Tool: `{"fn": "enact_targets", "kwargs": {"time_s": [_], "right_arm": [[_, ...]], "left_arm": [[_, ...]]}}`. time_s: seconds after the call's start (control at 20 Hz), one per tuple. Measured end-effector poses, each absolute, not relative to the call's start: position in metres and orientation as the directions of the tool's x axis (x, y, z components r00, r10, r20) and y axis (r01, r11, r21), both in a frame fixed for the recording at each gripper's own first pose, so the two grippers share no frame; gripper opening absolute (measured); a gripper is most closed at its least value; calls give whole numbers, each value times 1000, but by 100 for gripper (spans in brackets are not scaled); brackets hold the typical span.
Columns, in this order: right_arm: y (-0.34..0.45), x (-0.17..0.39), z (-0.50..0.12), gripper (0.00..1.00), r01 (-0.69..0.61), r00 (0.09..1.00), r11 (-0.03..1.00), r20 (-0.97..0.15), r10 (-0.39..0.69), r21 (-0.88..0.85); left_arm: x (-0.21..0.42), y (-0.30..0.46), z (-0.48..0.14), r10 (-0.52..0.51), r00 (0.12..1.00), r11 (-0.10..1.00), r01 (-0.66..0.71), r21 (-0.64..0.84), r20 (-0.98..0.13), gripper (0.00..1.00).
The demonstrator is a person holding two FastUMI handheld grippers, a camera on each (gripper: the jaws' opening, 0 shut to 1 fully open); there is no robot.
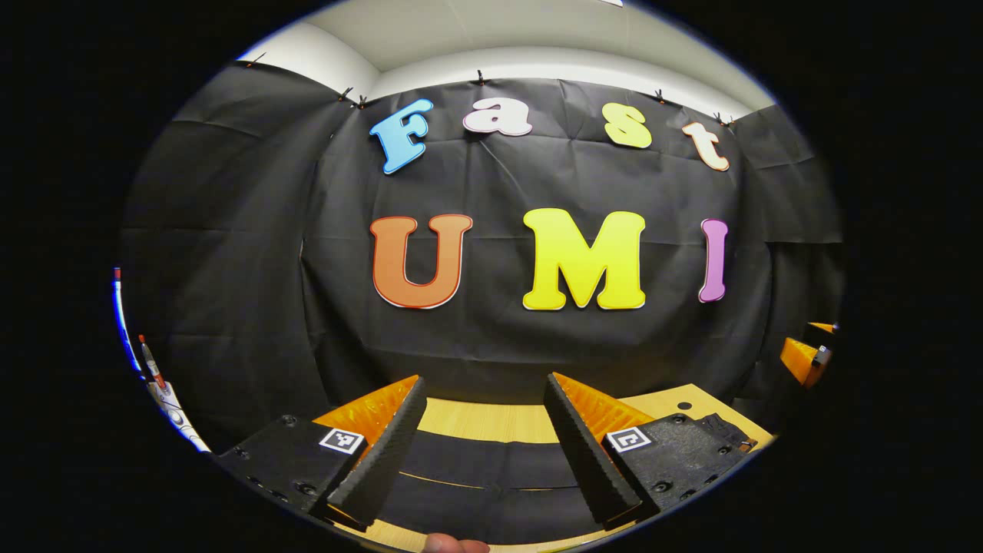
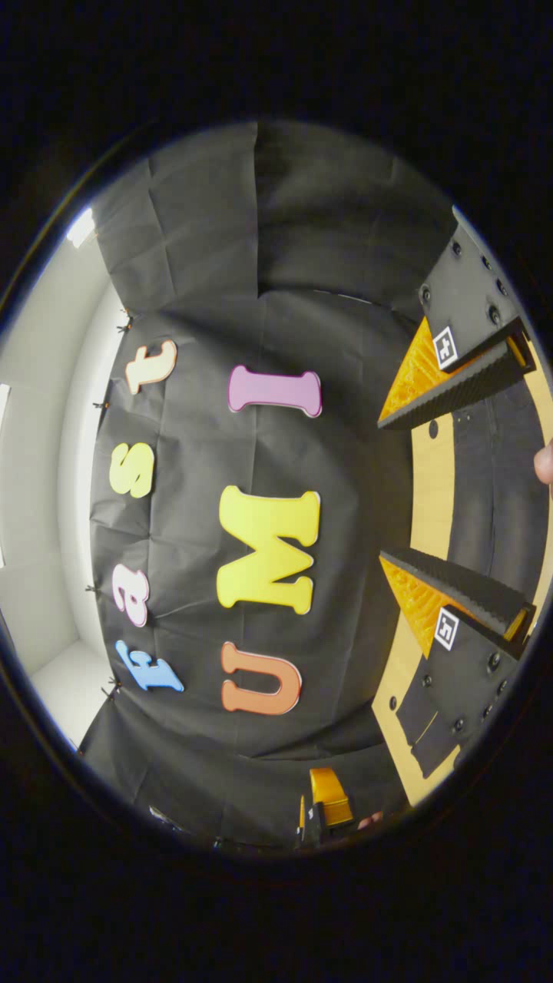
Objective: Grasp the waist and the cuffs of the jeans and fold them to make the two legs overlap; first hold the waist and fold one-third of the jeans toward the cuffs, then hold the cuffs and fold the remaining one-third in the same direction to finish folding.
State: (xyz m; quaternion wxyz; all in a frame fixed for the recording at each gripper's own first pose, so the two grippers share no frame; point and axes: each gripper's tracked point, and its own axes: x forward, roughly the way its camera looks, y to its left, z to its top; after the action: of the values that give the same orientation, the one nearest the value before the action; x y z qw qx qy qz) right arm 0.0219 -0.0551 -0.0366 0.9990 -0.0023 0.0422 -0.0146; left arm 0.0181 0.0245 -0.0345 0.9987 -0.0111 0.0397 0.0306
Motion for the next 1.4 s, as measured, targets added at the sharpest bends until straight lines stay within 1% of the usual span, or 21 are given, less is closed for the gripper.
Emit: {"fn": "enact_targets", "kwargs": {"time_s": [0.05, 0.1, 0.2, 0.25, 0.4, 0.45, 0.6, 0.65, 0.7, 0.85, 0.95, 1.1, 1.2, 1.25, 1.3, 1.35, 1.4], "right_arm": [[-68, 23, -42, 94, 41, 994, 999, -96, -42, -6], [-81, 24, -49, 94, 52, 992, 999, -112, -53, -6], [-107, 24, -64, 94, 68, 987, 998, -147, -68, -5], [-117, 26, -74, 96, 71, 983, 997, -170, -70, 0], [-145, 27, -105, 94, 77, 970, 997, -231, -73, 7], [-155, 28, -117, 96, 85, 962, 996, -259, -81, 3], [-174, 27, -151, 96, 106, 928, 994, -362, -90, 27], [-181, 26, -162, 94, 125, 912, 992, -397, -104, 29], [-187, 24, -172, 96, 142, 898, 989, -424, -113, 38], [-192, 24, -199, 96, 175, 859, 984, -494, -136, 33], [-191, 23, -217, 96, 184, 829, 982, -543, -133, 40], [-187, 28, -248, 96, 232, 763, 968, -635, -120, 96], [-193, 25, -270, 96, 278, 714, 953, -690, -122, 120], [-196, 24, -277, 94, 298, 691, 947, -712, -125, 123], [-199, 24, -285, 94, 319, 671, 940, -730, -132, 123], [-202, 25, -291, 99, 340, 654, 932, -744, -139, 124], [-206, 26, -295, 94, 367, 634, 921, -759, -147, 128]], "left_arm": [[18, 29, -37, 73, 993, 997, -75, -18, -89, 99], [18, 32, -42, 85, 991, 996, -87, -15, -102, 100], [16, 38, -52, 115, 984, 993, -118, -11, -138, 99], [13, 43, -57, 133, 980, 991, -135, -4, -147, 99], [5, 56, -77, 188, 964, 982, -189, 9, -190, 98], [2, 60, -88, 202, 954, 979, -206, 5, -224, 99], [-6, 79, -118, 234, 921, 963, -264, -58, -312, 99], [-9, 90, -129, 250, 904, 954, -292, -72, -345, 99], [-11, 101, -140, 262, 891, 945, -315, -89, -371, 99], [-20, 135, -176, 298, 839, 908, -396, -135, -455, 99], [-25, 159, -202, 305, 802, 881, -442, -167, -514, 99], [-29, 188, -250, 286, 727, 811, -531, -247, -624, 99], [-34, 200, -280, 252, 664, 733, -606, -309, -704, 99], [-38, 212, -295, 237, 636, 686, -645, -337, -735, 99], [-38, 220, -309, 215, 604, 630, -686, -364, -767, 99], [-38, 226, -323, 191, 576, 571, -724, -387, -795, 99], [-38, 231, -334, 166, 542, 505, -764, -400, -824, 99]]}}
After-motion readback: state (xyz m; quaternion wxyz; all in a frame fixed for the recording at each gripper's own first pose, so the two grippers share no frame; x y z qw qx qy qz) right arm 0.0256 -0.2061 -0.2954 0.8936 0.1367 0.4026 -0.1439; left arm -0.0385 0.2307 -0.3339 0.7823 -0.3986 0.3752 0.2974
